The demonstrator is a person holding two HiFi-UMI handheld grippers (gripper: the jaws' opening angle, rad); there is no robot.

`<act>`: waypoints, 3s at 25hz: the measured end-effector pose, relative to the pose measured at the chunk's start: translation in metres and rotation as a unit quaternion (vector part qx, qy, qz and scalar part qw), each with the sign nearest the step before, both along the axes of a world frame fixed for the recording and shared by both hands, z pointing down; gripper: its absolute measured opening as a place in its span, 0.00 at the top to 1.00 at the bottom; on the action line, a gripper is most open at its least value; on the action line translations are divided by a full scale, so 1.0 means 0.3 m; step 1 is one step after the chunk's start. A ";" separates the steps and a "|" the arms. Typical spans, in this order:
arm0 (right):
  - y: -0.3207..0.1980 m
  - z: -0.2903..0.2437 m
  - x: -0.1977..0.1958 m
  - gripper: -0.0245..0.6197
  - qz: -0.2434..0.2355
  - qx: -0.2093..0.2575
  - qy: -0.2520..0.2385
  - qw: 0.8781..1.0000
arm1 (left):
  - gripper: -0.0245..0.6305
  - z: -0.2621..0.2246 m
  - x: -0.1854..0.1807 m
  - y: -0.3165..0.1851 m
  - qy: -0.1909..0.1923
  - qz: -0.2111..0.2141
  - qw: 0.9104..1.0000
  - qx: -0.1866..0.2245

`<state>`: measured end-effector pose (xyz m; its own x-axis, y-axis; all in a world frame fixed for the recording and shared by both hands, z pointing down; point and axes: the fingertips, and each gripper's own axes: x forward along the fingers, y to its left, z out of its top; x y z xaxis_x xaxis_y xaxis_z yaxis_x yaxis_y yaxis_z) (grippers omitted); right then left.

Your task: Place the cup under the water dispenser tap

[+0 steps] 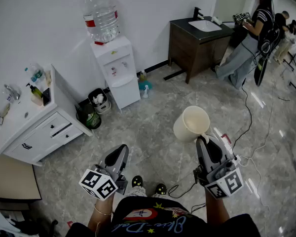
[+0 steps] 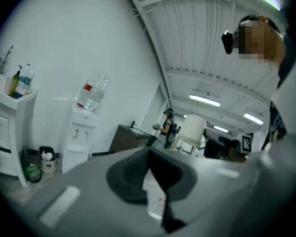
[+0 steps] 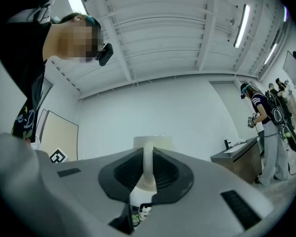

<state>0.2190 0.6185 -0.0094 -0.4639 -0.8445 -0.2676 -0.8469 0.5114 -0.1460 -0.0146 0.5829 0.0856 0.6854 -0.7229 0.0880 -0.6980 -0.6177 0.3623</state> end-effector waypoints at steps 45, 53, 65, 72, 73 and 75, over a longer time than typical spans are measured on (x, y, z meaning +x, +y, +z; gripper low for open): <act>-1.564 0.122 -0.393 0.89 -0.062 -0.041 0.021 0.997 | 0.97 0.091 -0.306 -1.454 -0.002 -0.058 0.998 -0.028; -1.908 0.336 -0.326 0.89 -0.099 -0.062 0.066 0.991 | 0.97 0.234 -0.202 -1.746 -0.040 -0.092 0.995 -0.023; -2.233 0.983 -0.567 0.89 -0.105 -0.112 0.103 0.983 | 0.97 0.722 -0.387 -1.989 -0.079 -0.183 0.977 -0.081; -2.357 1.346 -0.695 0.89 -0.088 -0.179 0.123 0.972 | 0.97 0.938 -0.451 -2.001 -0.039 -0.204 0.970 -0.127; -2.376 1.388 -0.707 0.89 -0.086 -0.185 0.133 0.970 | 0.97 0.954 -0.448 -1.998 -0.036 -0.203 0.970 -0.131; -2.414 1.458 -0.733 0.89 -0.087 -0.191 0.158 0.965 | 0.97 0.977 -0.443 -1.990 -0.031 -0.197 0.970 -0.136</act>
<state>-0.0011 -0.1056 0.4281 -0.6154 -0.7552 0.2255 -0.7857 0.6104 -0.1001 -0.1477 -0.0142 0.3789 0.3482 -0.8716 0.3450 -0.8864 -0.1865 0.4237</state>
